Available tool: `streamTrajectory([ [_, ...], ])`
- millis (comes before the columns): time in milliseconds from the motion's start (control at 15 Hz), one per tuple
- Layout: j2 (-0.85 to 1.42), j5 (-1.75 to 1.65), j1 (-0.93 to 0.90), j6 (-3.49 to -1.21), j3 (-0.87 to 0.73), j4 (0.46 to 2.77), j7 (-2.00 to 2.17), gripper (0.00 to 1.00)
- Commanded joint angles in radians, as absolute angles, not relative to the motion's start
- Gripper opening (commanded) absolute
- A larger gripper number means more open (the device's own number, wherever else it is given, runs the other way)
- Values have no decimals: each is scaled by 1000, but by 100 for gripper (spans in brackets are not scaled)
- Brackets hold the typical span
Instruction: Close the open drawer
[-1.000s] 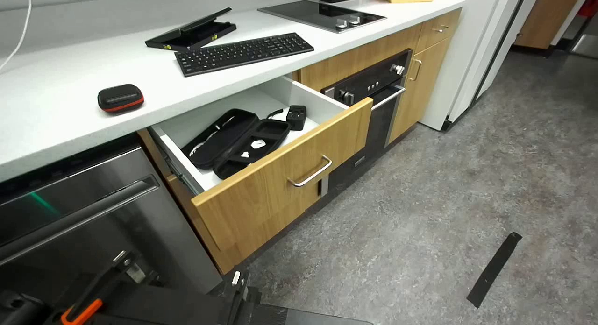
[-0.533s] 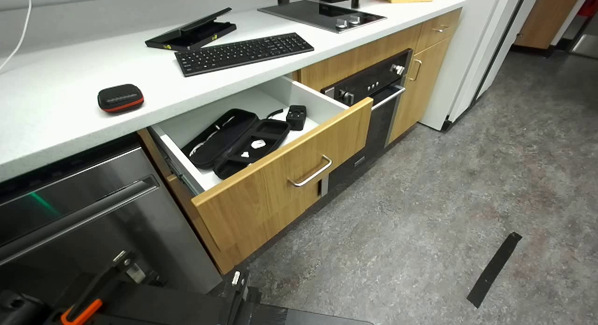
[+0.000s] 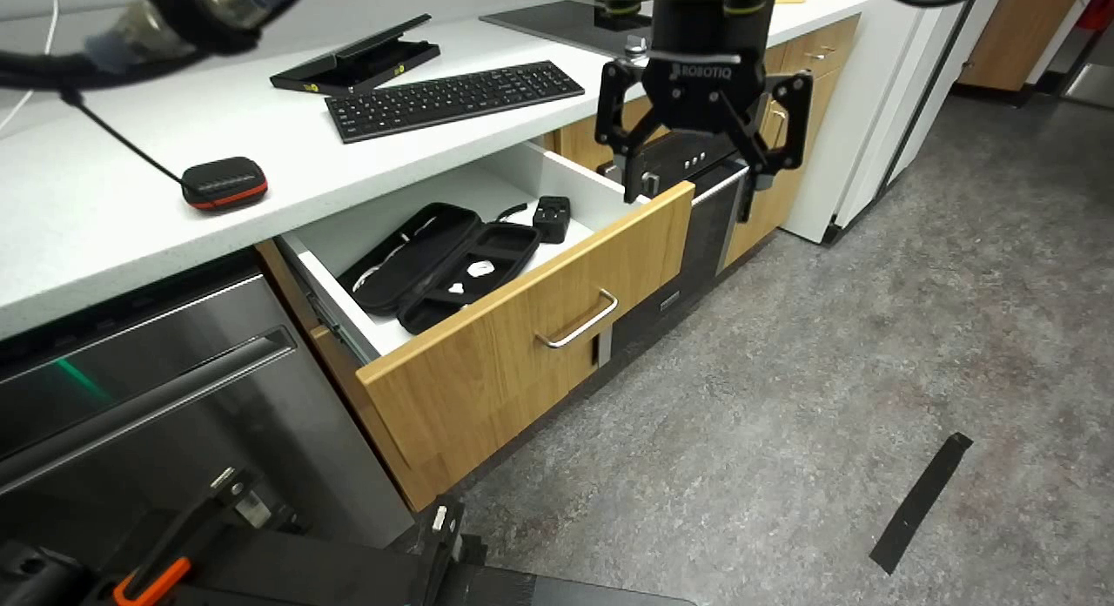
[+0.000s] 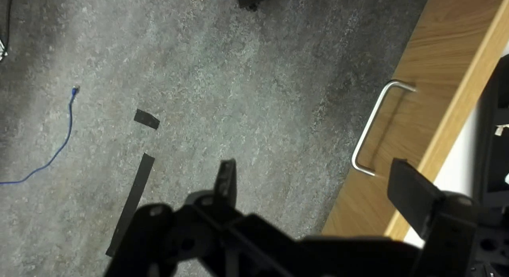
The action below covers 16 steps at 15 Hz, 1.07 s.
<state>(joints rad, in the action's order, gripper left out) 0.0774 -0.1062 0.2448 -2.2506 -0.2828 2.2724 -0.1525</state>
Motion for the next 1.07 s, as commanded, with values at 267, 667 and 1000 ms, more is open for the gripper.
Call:
streamTrajectory([
  [267,81,-107,255,-2249,-274,2262,-152,100],
  [667,288,-95,271,-2419,-278,2242,-116,100],
  [1000,489,-34,295,-2609,-259,2171,-58,100],
])
